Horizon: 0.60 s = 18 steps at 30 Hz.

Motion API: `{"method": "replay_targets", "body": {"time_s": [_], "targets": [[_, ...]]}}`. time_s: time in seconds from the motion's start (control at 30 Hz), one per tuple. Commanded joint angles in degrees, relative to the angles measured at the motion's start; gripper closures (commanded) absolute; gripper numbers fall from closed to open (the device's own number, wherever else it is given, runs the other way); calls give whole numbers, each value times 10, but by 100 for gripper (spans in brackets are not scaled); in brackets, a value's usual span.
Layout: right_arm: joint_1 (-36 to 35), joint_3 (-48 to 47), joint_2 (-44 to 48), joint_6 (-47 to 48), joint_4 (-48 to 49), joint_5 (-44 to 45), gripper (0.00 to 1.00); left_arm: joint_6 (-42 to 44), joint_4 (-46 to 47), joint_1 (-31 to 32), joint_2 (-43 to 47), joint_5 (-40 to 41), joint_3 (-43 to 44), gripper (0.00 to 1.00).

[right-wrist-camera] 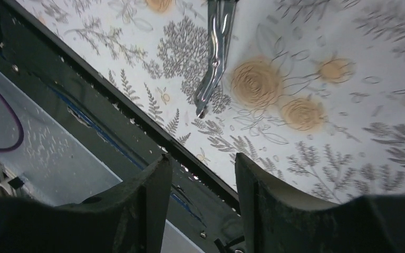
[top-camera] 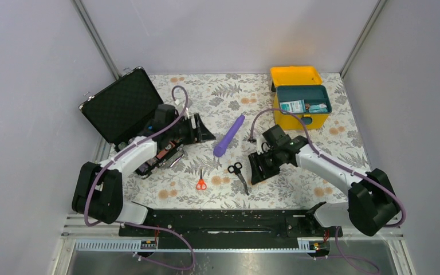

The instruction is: Organize the medicine kit

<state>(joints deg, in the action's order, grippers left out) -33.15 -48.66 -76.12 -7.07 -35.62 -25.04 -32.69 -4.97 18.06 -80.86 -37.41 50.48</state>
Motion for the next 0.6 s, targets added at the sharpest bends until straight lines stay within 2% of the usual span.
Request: {"method": "replay_targets", "body": {"time_s": [0.0,0.17,0.37,0.57], "targets": [[-44,48,4,-43,48,-17,46,-95,113,10,58,-20,-98,34],[-69,88,-17,-74,76,-33,45,-121,175,46,93,-3,-184,35],[-78,78,-55,-95,114,-34,43,-128,210,82,54,-8,-183,38],[-80,61,-105,-147,156,-47,41,-155,284,91,-20,-56,-173,52]]}}
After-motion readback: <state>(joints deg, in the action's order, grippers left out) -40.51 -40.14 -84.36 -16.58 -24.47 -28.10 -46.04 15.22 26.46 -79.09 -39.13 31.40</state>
